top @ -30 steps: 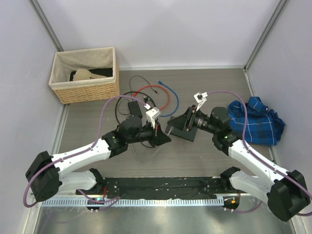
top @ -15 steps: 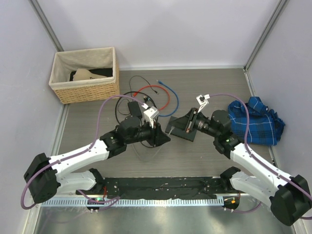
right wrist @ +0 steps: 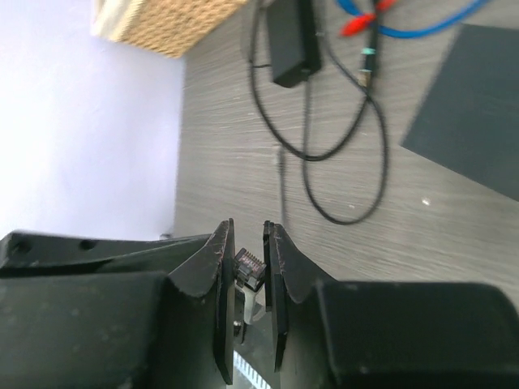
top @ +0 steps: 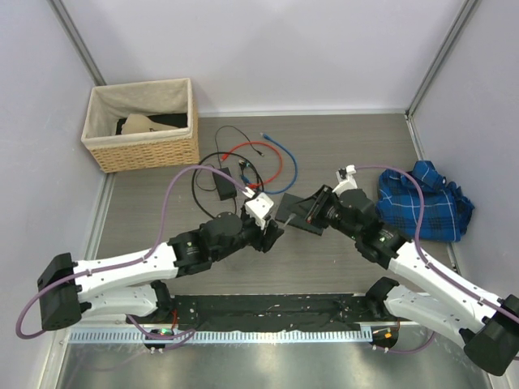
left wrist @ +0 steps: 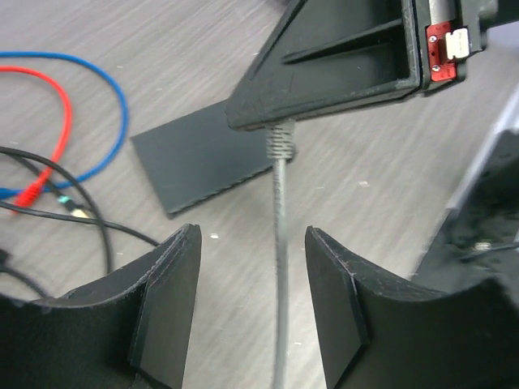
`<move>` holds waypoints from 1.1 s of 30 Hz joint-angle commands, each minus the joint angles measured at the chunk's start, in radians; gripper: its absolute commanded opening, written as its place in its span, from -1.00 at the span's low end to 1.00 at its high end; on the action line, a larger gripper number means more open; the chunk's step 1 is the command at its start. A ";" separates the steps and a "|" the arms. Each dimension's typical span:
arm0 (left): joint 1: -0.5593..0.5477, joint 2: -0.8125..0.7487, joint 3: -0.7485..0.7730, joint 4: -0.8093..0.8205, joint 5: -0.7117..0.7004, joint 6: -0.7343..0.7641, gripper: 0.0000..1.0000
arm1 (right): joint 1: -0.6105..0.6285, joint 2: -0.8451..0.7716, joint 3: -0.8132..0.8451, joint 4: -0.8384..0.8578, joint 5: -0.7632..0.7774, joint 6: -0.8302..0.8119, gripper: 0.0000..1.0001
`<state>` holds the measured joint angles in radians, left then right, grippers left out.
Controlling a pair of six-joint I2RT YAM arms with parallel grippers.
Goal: Insert the plug into the switch port
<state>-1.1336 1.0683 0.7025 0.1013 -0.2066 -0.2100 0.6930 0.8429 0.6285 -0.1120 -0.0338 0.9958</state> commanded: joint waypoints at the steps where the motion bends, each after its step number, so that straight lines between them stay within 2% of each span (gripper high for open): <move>1: -0.026 0.047 0.052 0.098 -0.114 0.121 0.15 | 0.029 0.015 0.080 -0.100 0.150 0.075 -0.98; 16: -0.064 0.182 0.054 0.313 -0.177 0.136 0.06 | 0.105 0.028 0.092 -0.132 0.258 0.159 -0.98; 24: -0.074 0.220 0.060 0.353 -0.162 0.113 -0.04 | 0.134 0.036 0.092 -0.132 0.294 0.187 -0.98; 27: -0.075 0.226 0.058 0.357 -0.169 0.107 -0.18 | 0.140 0.036 0.094 -0.129 0.298 0.190 -0.98; 33: -0.077 0.216 0.040 0.373 -0.186 0.095 -0.76 | 0.145 0.050 0.086 -0.126 0.296 0.201 -0.98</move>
<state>-1.2060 1.2953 0.7235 0.3817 -0.3557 -0.0990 0.8276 0.8864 0.6827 -0.2600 0.2249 1.1770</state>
